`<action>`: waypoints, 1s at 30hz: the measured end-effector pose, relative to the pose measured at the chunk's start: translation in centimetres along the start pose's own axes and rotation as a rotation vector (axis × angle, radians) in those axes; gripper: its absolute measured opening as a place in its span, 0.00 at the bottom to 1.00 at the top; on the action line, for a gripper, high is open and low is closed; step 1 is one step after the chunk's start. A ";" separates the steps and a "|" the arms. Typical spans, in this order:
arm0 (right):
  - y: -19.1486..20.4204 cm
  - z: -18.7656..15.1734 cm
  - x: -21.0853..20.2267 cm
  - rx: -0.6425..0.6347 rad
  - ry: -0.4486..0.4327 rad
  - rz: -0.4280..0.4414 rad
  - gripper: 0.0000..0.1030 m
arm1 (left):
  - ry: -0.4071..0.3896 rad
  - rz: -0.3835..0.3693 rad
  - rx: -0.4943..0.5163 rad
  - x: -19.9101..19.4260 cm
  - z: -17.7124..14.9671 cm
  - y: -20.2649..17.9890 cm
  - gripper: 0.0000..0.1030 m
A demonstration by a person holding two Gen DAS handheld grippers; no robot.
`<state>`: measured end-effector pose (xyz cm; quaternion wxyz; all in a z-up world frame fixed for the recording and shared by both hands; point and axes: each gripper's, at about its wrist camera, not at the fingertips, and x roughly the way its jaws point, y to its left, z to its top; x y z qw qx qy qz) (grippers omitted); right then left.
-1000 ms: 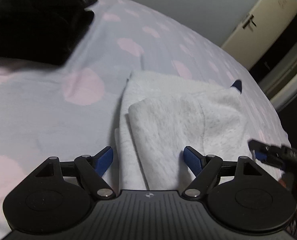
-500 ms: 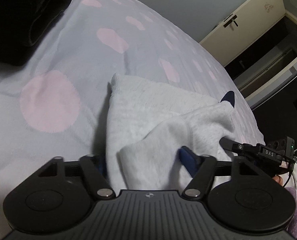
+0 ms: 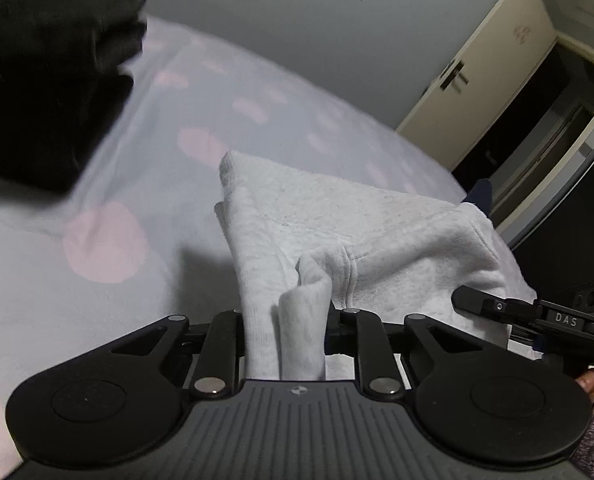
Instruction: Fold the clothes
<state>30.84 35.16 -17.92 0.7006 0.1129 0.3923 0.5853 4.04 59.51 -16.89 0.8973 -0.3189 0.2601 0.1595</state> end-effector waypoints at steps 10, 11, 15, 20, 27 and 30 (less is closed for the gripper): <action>11.3 0.8 -4.3 -0.173 -0.036 0.106 0.25 | -0.203 0.054 0.008 -12.1 0.2 -2.2 0.20; 12.6 1.1 -4.2 -0.193 -0.031 0.120 0.25 | -0.224 0.067 0.004 -13.4 0.7 -2.0 0.20; 18.1 2.2 -2.3 -0.272 -0.012 0.180 0.25 | -0.295 0.137 0.004 -18.6 3.0 -0.6 0.20; 24.8 4.7 2.5 -0.343 0.025 0.259 0.24 | -0.362 0.249 -0.001 -23.9 8.0 2.2 0.20; 31.8 9.8 10.5 -0.428 0.043 0.308 0.24 | -0.418 0.404 0.044 -26.1 18.3 5.4 0.20; 33.0 12.1 13.9 -0.439 0.045 0.312 0.24 | -0.413 0.448 0.080 -24.7 21.7 6.5 0.20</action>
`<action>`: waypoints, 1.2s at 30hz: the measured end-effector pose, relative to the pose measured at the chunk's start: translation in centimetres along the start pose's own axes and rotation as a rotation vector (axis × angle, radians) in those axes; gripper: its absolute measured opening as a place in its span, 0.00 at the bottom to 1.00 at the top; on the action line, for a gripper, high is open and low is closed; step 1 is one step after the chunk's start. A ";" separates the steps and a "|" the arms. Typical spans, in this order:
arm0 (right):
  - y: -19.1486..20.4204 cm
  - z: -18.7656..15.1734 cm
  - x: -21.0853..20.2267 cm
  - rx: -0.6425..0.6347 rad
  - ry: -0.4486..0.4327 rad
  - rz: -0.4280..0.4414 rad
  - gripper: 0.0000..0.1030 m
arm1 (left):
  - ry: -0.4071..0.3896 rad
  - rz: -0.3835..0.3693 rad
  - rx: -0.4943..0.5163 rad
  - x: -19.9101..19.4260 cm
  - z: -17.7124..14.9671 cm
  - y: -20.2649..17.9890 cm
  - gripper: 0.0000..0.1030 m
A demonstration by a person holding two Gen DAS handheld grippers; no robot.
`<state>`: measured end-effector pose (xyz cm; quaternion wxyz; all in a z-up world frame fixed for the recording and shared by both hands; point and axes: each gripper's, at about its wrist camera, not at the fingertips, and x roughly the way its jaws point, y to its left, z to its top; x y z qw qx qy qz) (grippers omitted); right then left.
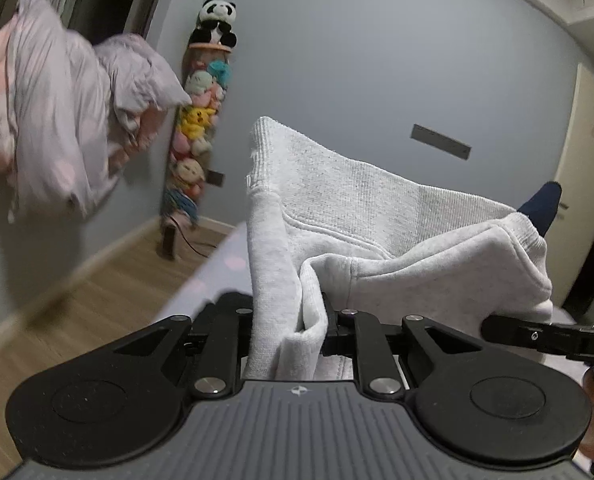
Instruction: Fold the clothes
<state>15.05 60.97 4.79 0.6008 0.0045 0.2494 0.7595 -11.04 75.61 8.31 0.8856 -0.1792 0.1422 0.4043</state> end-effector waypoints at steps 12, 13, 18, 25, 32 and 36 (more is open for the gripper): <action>-9.8 1.4 13.1 -0.060 0.099 -0.155 0.24 | 0.105 0.075 0.095 14.8 -2.2 0.3 0.20; -10.5 1.2 13.7 -0.063 0.109 -0.161 0.25 | 0.112 0.082 0.106 15.9 -2.5 0.3 0.20; -13.9 0.3 16.2 -0.056 0.141 -0.201 0.31 | 0.148 0.110 0.082 20.0 -3.7 0.7 0.21; -16.1 0.2 16.4 -0.003 0.135 -0.332 0.73 | 0.140 0.164 0.041 19.8 -3.1 1.2 0.52; -14.1 1.0 11.9 -0.037 0.072 -0.372 0.63 | 0.097 0.150 0.052 13.7 -2.2 1.3 0.66; -10.9 -1.4 10.4 -0.131 0.117 -0.323 0.54 | 0.160 0.057 0.049 10.8 -3.8 0.3 0.63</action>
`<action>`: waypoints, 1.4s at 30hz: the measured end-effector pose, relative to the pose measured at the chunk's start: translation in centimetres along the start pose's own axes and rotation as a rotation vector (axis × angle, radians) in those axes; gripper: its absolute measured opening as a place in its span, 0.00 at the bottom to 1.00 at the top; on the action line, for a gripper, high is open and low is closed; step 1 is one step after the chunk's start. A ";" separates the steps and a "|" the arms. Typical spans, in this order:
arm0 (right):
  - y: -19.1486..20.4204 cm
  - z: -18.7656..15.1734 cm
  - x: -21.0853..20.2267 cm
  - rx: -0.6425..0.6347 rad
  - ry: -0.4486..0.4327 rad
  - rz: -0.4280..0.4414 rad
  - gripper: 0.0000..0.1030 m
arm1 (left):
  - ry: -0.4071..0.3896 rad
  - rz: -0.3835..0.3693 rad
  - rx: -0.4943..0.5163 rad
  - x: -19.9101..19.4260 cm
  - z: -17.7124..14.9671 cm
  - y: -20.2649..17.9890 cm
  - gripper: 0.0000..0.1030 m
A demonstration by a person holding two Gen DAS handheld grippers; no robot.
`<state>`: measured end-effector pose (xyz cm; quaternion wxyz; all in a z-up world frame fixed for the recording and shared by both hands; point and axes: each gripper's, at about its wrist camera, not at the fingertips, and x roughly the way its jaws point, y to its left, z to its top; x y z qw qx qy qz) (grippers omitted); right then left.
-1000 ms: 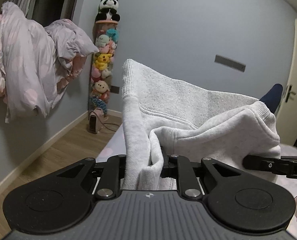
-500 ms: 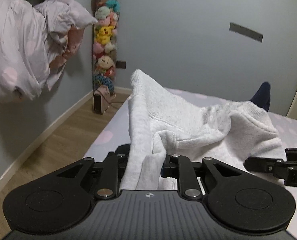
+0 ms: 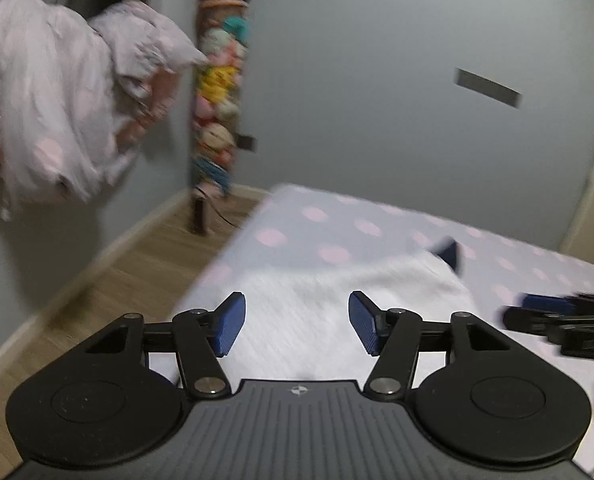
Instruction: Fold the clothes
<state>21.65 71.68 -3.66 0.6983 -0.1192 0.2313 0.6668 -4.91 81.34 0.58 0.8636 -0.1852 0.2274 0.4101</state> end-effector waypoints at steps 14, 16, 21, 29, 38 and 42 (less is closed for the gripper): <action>1.8 -3.9 7.4 -0.046 0.147 -0.038 0.33 | 0.170 -0.123 -0.052 5.8 -4.9 -0.4 0.34; 0.7 -4.0 9.1 -0.023 0.144 -0.035 0.34 | 0.173 -0.104 -0.059 7.8 -4.4 -0.4 0.34; -1.4 -3.3 11.9 0.060 0.146 -0.021 0.36 | 0.204 -0.066 -0.078 11.3 -2.8 -0.5 0.34; -0.6 -3.1 11.2 0.023 0.166 -0.036 0.36 | 0.219 -0.030 -0.054 9.9 -3.1 -1.8 0.34; 1.7 -2.0 2.9 -0.020 0.149 0.022 0.35 | 0.145 -0.051 -0.035 3.2 -2.2 -4.0 0.35; 3.7 -3.8 1.1 -0.107 0.238 0.027 0.34 | 0.145 -0.041 -0.013 -0.2 -2.8 -5.6 0.36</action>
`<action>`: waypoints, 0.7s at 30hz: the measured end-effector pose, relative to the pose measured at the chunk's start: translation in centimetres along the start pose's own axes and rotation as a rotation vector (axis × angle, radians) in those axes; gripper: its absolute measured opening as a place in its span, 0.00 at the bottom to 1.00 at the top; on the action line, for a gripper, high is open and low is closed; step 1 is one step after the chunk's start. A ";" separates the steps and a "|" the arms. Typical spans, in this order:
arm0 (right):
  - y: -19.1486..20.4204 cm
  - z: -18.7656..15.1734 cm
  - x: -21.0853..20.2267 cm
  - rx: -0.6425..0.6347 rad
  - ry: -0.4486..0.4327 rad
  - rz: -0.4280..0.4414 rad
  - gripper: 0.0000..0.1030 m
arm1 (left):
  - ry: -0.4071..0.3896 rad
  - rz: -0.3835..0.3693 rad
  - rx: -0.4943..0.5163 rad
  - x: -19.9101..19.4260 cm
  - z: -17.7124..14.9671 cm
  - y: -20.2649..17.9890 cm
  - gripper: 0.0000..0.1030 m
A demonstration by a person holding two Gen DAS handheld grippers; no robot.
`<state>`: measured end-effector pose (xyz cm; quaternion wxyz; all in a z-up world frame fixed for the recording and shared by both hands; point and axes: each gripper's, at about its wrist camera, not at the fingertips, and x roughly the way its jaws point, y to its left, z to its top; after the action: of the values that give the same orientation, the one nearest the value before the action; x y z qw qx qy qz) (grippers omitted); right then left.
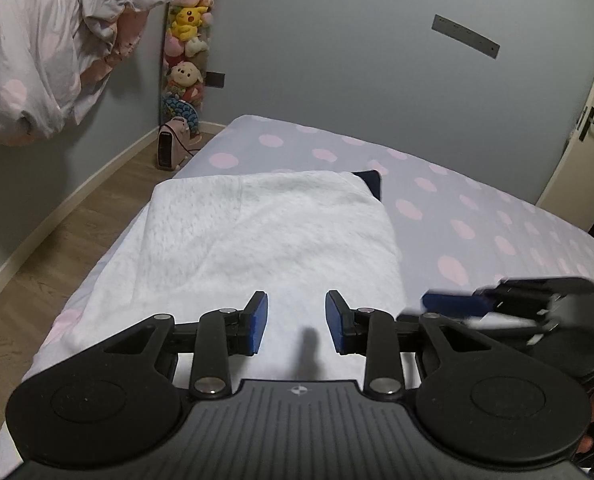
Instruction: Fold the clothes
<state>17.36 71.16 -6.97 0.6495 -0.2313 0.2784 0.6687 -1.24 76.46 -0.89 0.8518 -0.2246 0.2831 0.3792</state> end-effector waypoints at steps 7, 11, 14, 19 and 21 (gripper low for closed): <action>1.2 -0.9 -5.7 0.012 0.005 -0.072 0.42 | -0.049 0.041 0.055 -6.8 -1.4 -3.2 0.38; 1.4 -0.3 -11.6 0.018 -0.063 -0.117 0.55 | -0.092 0.070 0.056 -11.1 -1.8 -4.7 0.56; 2.3 -0.2 -16.2 0.010 -0.112 -0.145 0.57 | -0.117 0.096 0.098 -14.3 -1.9 -6.2 0.61; 4.1 -0.5 -23.4 0.027 -0.201 -0.184 0.70 | -0.204 0.155 0.165 -20.6 -2.8 -9.1 0.84; 5.3 -1.1 -26.4 0.030 -0.242 -0.192 0.76 | -0.253 0.192 0.187 -23.1 -3.6 -10.2 0.86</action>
<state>13.37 50.88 10.27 0.7427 -0.1649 0.1848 0.6221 -7.24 56.14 13.25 0.8577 -0.0669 0.2281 0.4560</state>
